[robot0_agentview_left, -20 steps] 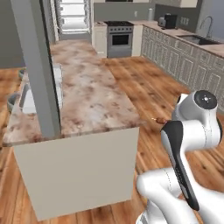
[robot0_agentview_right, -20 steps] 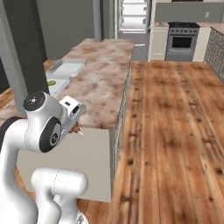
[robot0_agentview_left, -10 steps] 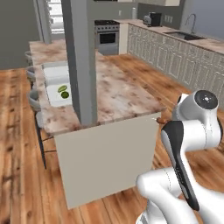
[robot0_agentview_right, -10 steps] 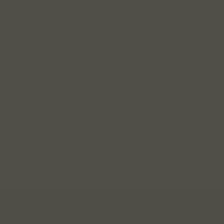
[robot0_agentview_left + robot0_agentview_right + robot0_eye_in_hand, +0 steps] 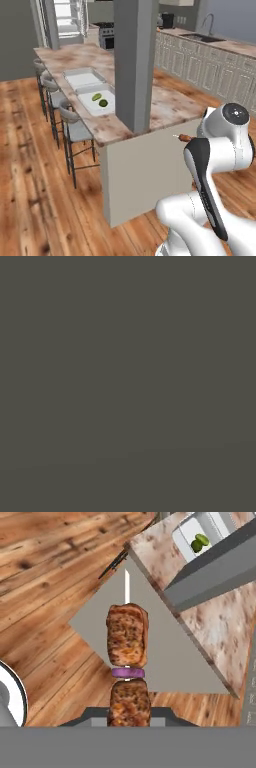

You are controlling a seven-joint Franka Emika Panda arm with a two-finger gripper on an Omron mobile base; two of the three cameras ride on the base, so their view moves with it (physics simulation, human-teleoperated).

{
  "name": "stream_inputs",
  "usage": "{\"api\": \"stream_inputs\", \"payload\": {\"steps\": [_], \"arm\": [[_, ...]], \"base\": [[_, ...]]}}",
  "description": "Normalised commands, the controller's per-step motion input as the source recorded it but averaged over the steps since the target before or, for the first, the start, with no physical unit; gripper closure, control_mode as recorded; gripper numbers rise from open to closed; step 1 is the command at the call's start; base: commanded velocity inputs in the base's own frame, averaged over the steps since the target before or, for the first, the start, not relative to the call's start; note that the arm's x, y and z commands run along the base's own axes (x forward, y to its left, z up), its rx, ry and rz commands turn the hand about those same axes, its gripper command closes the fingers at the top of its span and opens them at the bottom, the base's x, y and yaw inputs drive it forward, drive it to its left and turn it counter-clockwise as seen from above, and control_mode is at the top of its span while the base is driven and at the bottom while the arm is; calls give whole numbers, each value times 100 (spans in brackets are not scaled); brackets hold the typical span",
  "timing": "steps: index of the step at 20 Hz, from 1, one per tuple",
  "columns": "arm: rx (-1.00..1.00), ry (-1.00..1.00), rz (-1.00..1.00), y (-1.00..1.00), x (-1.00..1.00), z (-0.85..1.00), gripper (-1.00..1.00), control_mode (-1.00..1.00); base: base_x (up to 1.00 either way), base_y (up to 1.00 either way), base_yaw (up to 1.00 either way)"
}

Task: Place the cold items (mango and lime) from the fridge in one tupperware on the dining counter. Place the warm items (kebab skewer and hot dog) in the stove area in another tupperware.

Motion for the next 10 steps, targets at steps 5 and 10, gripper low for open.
{"api": "stream_inputs", "payload": {"steps": [5,10], "arm": [[0,0,0,0,0,0,100,100],[0,0,0,0,0,0,100,100]], "base": [[-8,100,-28],[12,100,-28]]}}
